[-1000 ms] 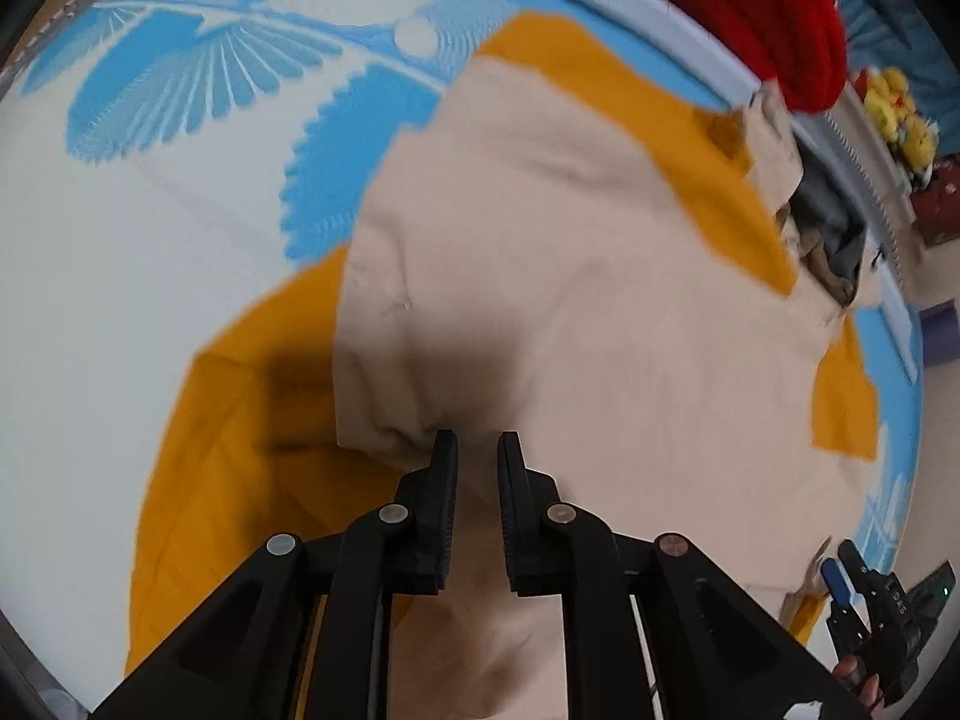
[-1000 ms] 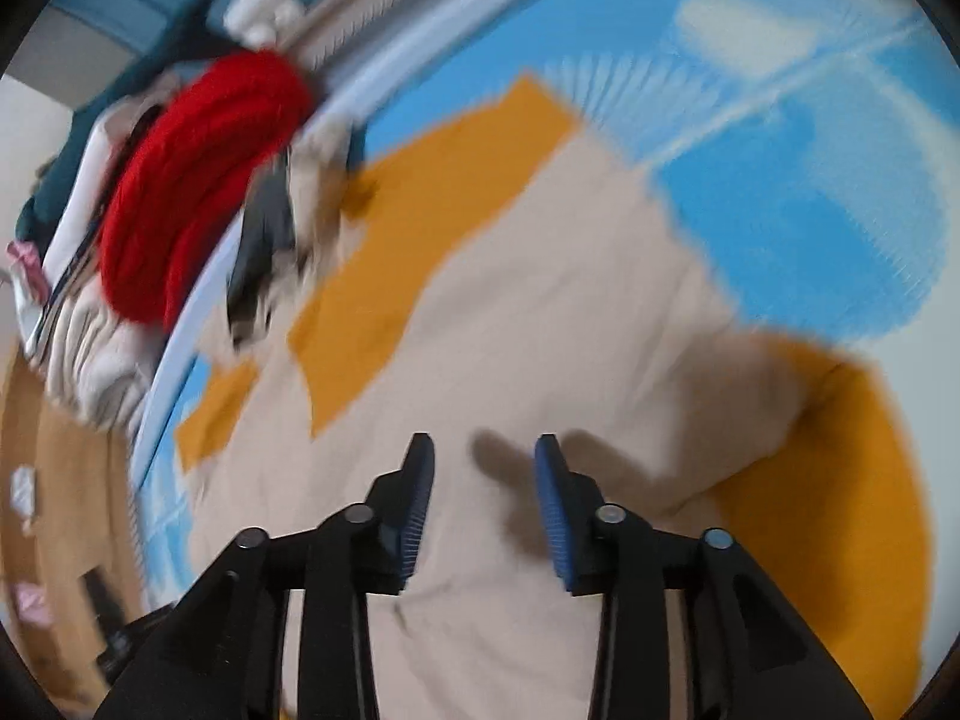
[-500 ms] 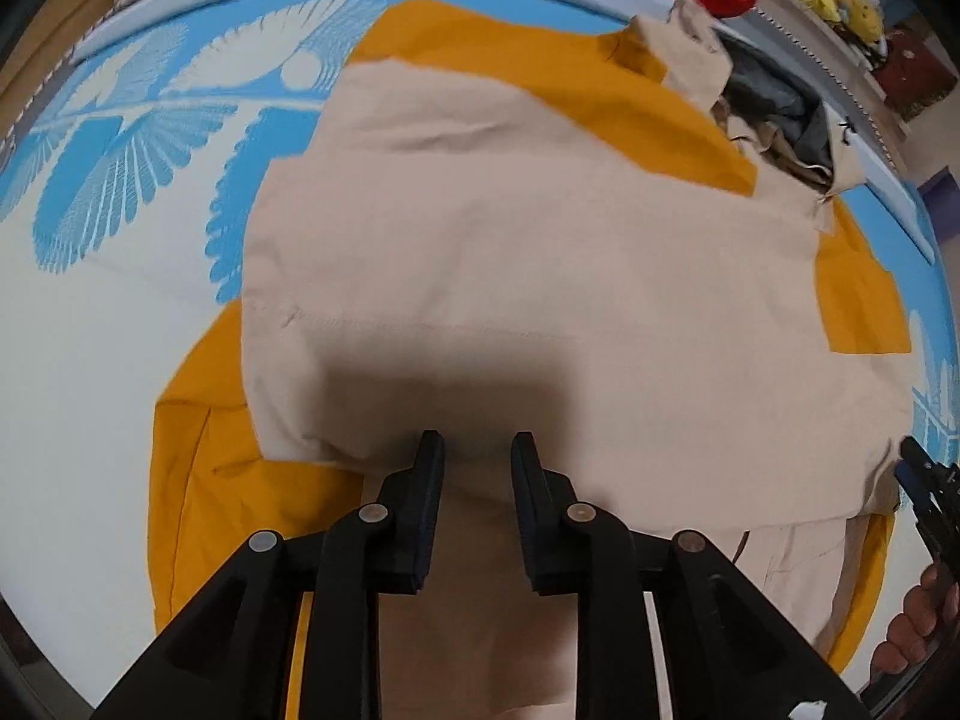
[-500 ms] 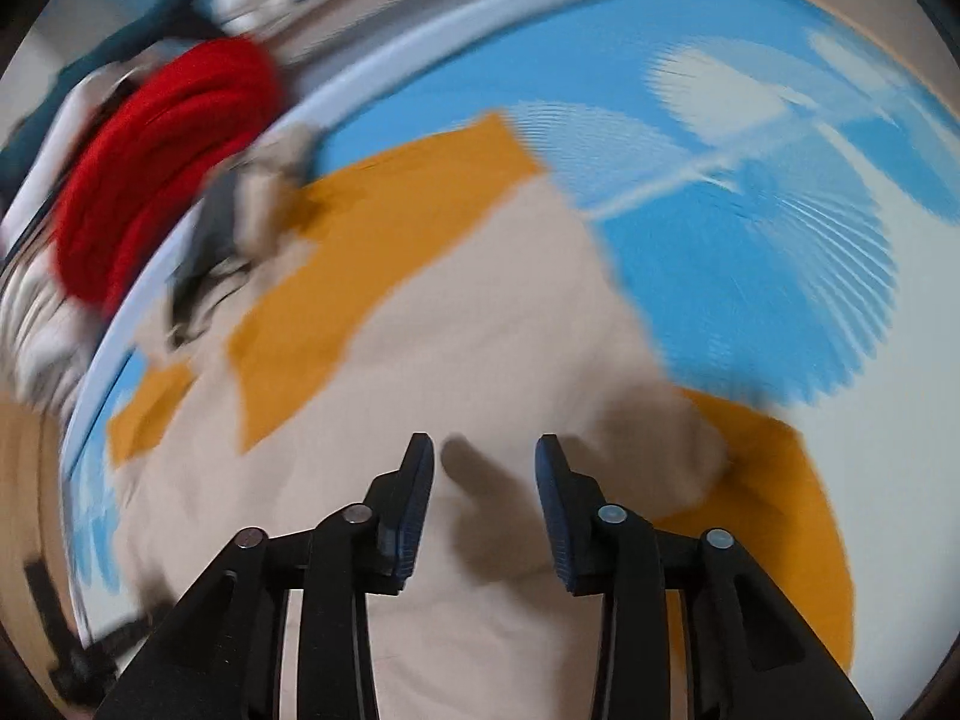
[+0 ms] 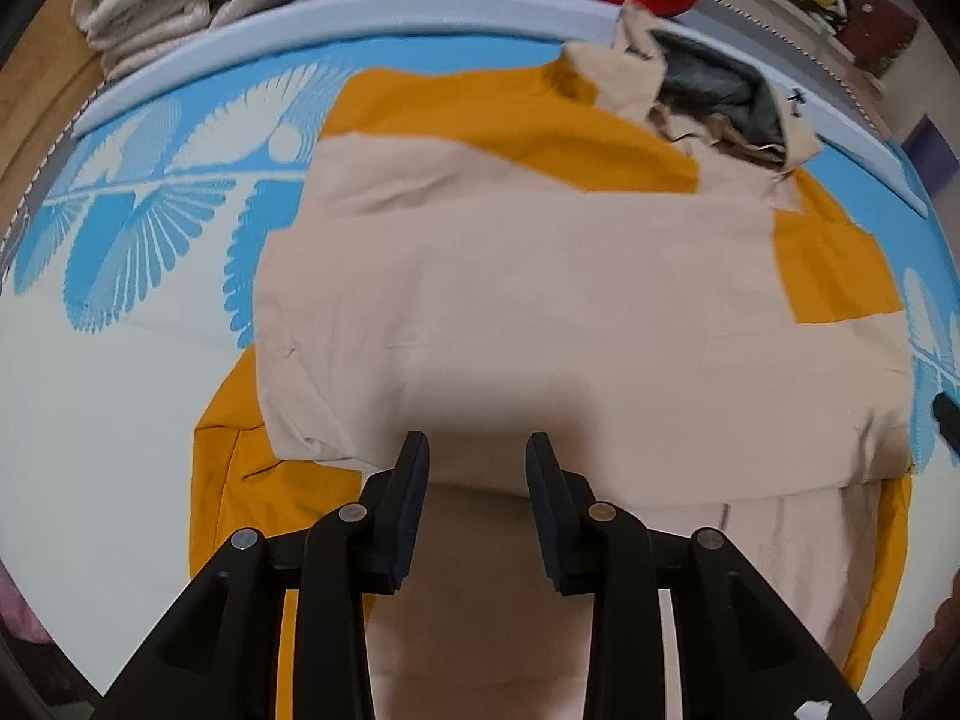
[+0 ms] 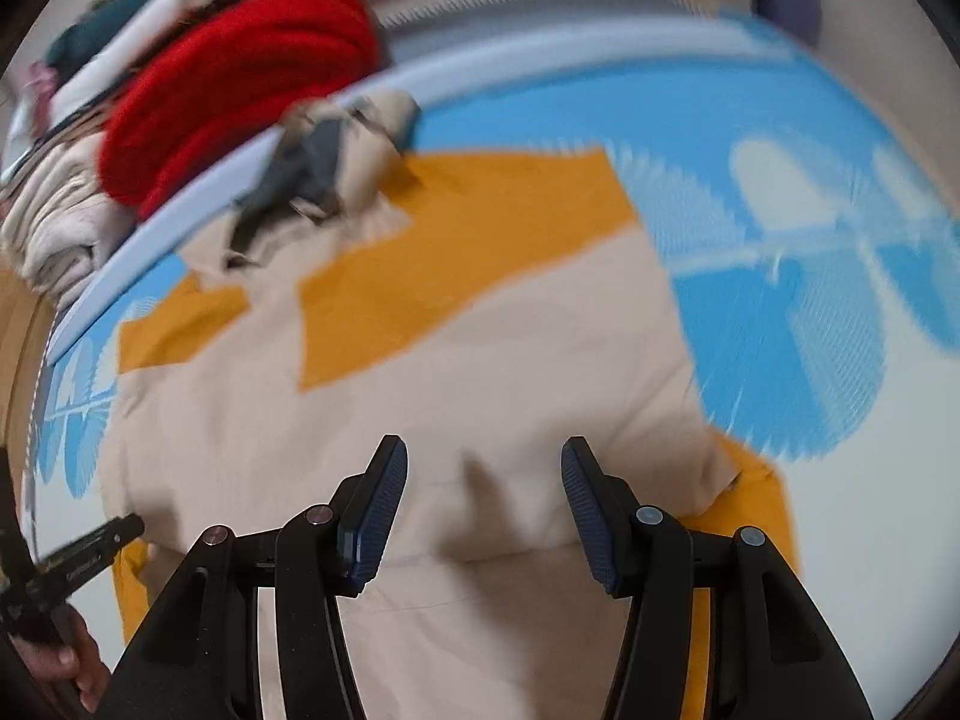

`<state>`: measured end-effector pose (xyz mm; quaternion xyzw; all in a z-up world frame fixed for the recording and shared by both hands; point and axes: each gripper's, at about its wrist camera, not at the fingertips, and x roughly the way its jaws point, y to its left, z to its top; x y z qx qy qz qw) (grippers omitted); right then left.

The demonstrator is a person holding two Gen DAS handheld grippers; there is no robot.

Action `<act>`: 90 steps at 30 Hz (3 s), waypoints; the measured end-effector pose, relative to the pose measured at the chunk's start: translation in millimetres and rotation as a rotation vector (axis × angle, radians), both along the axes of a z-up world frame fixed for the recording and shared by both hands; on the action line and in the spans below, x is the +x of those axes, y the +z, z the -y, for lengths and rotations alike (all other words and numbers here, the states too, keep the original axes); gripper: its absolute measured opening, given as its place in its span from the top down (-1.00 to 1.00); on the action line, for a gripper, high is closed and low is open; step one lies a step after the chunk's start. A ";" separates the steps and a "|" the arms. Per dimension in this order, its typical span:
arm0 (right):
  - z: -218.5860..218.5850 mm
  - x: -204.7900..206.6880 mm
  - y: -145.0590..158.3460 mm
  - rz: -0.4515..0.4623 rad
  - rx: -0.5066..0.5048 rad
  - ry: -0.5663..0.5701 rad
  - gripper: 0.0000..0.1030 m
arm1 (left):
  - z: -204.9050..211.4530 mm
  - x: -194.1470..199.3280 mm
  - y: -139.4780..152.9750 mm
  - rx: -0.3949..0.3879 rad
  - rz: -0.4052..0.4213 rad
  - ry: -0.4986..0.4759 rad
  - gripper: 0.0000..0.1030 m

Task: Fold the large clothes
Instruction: 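Open both tools and lift them away from the folded jacket, then grasp the dark-lined hood with the left tool and lift it, then lay the hood down over the jacket body with the left tool, release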

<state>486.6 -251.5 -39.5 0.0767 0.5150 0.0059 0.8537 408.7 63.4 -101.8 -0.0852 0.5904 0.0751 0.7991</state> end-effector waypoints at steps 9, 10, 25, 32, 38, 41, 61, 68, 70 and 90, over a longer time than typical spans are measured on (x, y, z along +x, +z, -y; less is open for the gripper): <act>0.0 -47.8 72.2 0.176 -0.083 0.091 -0.07 | 22.3 -12.4 62.4 -0.027 0.247 -0.063 0.25; 3.8 -50.3 76.8 0.174 -0.071 0.081 -0.07 | 25.9 -15.2 72.6 -0.015 0.295 -0.074 0.22; 63.4 -44.7 98.5 0.137 -0.058 -0.032 -0.07 | 11.1 27.8 118.8 0.034 0.395 -0.067 0.06; 73.4 -32.6 90.8 0.116 -0.039 -0.061 -0.07 | 3.7 138.5 121.8 0.006 0.330 -0.033 0.08; 68.0 -21.1 74.3 0.082 -0.051 -0.061 -0.07 | 11.6 237.5 92.6 -0.025 0.245 -0.038 0.08; 64.0 -14.2 66.2 0.069 -0.055 -0.053 -0.07 | 19.2 282.8 71.9 -0.140 0.213 -0.046 0.08; 85.2 4.4 38.1 0.022 -0.097 -0.099 -0.07 | 64.4 403.3 -30.5 -0.093 0.081 -0.063 0.91; 84.9 3.7 66.5 0.080 -0.052 -0.104 -0.05 | 80.4 317.6 64.5 -0.075 0.269 -0.240 0.97; 85.1 1.7 78.0 0.110 -0.029 -0.114 -0.01 | 89.0 268.1 96.1 -0.049 0.334 -0.325 0.98; 59.2 -40.9 114.9 0.257 0.177 -0.066 0.61 | 38.1 -37.3 87.3 -0.087 0.234 -0.224 0.66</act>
